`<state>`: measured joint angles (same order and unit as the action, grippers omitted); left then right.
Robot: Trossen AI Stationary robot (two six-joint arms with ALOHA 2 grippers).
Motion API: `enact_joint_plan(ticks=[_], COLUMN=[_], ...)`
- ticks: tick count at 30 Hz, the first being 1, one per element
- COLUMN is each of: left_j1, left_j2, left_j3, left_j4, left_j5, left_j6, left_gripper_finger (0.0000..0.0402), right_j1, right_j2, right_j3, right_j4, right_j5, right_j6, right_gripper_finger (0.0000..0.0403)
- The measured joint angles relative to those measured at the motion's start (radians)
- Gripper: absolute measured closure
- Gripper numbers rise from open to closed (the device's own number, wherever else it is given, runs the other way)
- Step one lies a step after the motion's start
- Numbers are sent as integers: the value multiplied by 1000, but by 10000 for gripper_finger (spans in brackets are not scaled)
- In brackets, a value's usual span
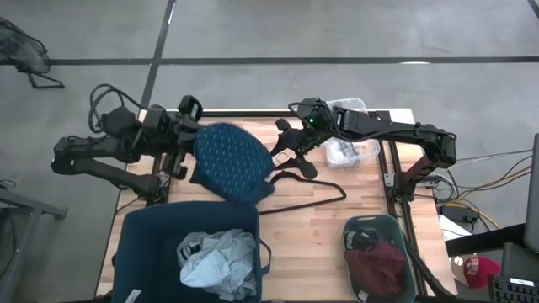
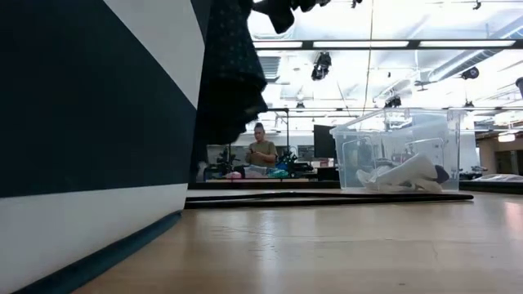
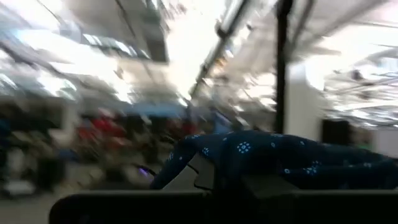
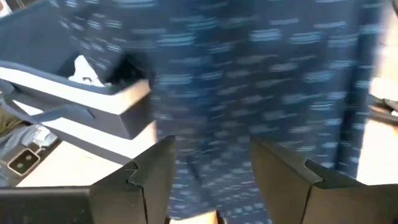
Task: Pick & Place Cloths
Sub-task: Put the blue shirt into the blue laundry bin
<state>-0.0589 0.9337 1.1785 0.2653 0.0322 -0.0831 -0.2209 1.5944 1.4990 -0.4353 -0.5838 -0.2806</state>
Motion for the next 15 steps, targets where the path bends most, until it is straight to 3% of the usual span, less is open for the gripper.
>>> enact_joint_plan(ticks=[10, 15], left_j1=[-160, -262], left_j2=[-55, -49], left_j3=[109, 117], left_j4=[-366, -644], left_j5=[168, 170], left_j6=[-145, -122], left_gripper_finger=[384, 384], right_j1=[-44, -68], right_j2=[0, 0], right_j3=[-79, -129], right_j4=[-16, -15], right_j5=[0, 1], right_j6=[-5, -8], right_gripper_finger=[232, 247])
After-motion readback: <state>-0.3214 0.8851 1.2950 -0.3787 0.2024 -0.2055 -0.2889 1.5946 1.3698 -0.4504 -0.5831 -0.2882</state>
